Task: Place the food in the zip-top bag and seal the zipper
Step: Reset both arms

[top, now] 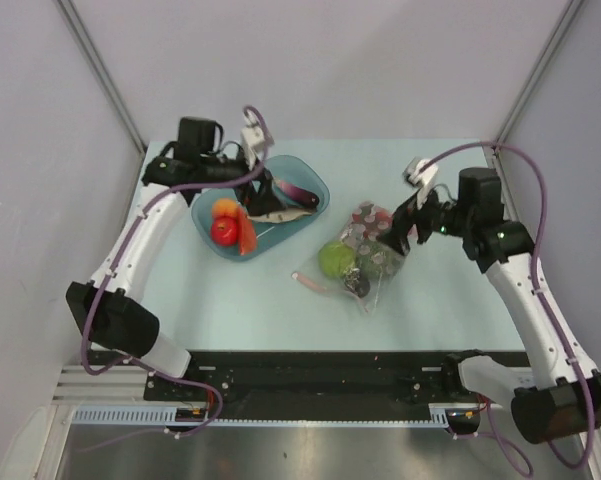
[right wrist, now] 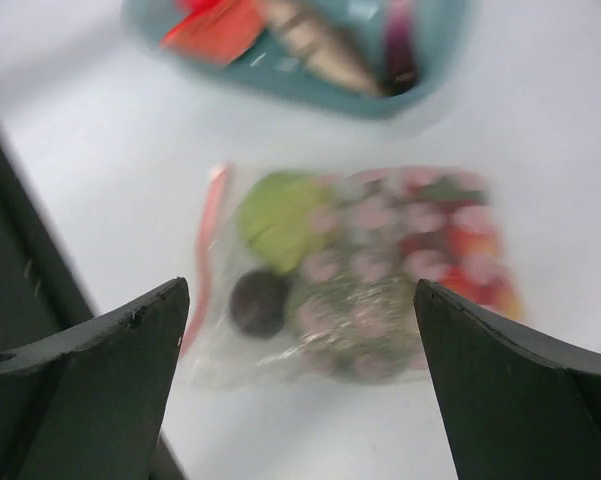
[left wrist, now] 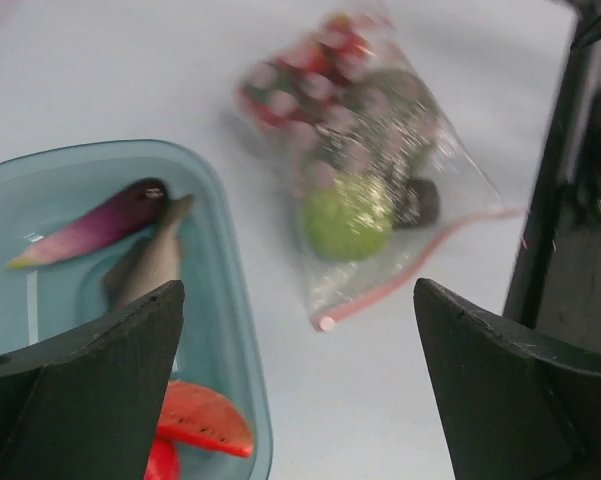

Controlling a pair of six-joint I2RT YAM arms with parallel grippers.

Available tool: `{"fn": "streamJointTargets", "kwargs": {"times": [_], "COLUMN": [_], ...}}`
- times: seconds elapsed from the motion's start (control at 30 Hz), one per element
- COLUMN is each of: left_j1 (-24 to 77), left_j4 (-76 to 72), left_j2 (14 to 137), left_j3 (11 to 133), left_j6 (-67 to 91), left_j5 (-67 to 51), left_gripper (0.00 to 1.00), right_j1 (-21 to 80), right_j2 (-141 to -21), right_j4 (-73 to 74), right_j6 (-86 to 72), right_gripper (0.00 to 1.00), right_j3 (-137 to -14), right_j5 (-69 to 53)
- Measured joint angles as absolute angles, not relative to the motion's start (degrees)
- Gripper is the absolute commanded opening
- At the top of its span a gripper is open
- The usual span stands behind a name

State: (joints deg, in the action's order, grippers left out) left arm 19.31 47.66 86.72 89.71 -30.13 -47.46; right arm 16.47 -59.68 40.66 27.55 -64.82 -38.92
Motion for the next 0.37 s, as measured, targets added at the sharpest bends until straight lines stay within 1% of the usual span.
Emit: {"fn": "streamJointTargets", "kwargs": {"times": [0.1,0.23,0.37], "left_j1": [13.4,7.2,2.3], "left_j4": [43.2,41.7,41.3], "left_j2": [88.8,93.5,96.5], "left_j3": [96.0,105.0,106.6], "left_j6": [-19.2,-9.3,-4.0], "left_j5": [-47.8,-43.4,-38.7], "left_gripper": [1.0,1.0,1.0], "right_j1": [8.1,-2.9,-11.4], "right_j2": [-64.6,-71.8,-77.1], "right_j4": [31.1,23.0,18.1], "right_j6": [16.8,4.9,-2.4], "right_gripper": [1.0,1.0,1.0], "right_j3": [-67.7,-71.8,-74.6], "right_j5": [-38.8,-39.8,-39.7]}}
